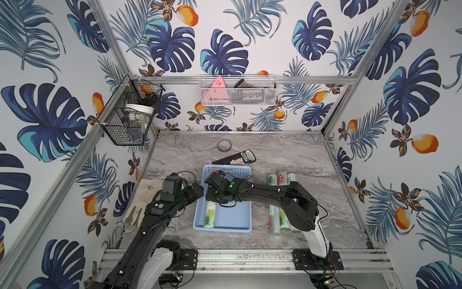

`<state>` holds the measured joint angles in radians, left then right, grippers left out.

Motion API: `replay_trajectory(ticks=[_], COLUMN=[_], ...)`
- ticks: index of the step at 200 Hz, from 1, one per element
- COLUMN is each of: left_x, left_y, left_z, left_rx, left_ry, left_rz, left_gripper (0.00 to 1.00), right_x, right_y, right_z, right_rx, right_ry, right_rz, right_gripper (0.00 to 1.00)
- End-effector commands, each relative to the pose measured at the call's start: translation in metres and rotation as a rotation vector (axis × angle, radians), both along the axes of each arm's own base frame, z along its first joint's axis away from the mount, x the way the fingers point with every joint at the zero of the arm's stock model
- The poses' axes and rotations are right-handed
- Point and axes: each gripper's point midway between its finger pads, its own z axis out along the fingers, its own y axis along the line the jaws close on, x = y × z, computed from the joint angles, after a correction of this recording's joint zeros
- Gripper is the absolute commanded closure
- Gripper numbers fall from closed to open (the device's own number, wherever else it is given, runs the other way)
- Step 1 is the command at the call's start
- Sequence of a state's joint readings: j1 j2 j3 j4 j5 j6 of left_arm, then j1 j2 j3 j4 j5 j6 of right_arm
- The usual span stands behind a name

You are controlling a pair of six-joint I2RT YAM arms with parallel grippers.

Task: Put the plastic wrap into the basket
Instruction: Place the plastic wrap in the basket.

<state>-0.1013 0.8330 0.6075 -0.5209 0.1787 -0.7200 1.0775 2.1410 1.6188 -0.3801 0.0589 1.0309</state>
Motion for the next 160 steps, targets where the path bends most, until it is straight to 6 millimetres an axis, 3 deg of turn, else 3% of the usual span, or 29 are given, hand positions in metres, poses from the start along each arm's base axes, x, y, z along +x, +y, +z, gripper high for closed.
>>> replay_trajectory(ticks=[1,89,160], left_x=[0.002,0.000,0.000], left_y=[-0.004,0.000,-0.002], left_z=[0.002,0.002,0.004], left_rx=[-0.027,-0.008,-0.011], left_ry=[-0.015,-0.015,-0.023], left_rz=[-0.007,0.001,-0.007], left_gripper=[0.01,0.01,0.01], right_x=[0.003,0.006,0.006], right_y=[0.011,0.012,0.014], right_z=[0.002,-0.023,-0.025], right_rx=[0.027,0.010,0.021], right_ry=[0.000,0.049,0.059], right_rz=[0.011,0.021,0.024], right_gripper=[0.59,0.56,0.46])
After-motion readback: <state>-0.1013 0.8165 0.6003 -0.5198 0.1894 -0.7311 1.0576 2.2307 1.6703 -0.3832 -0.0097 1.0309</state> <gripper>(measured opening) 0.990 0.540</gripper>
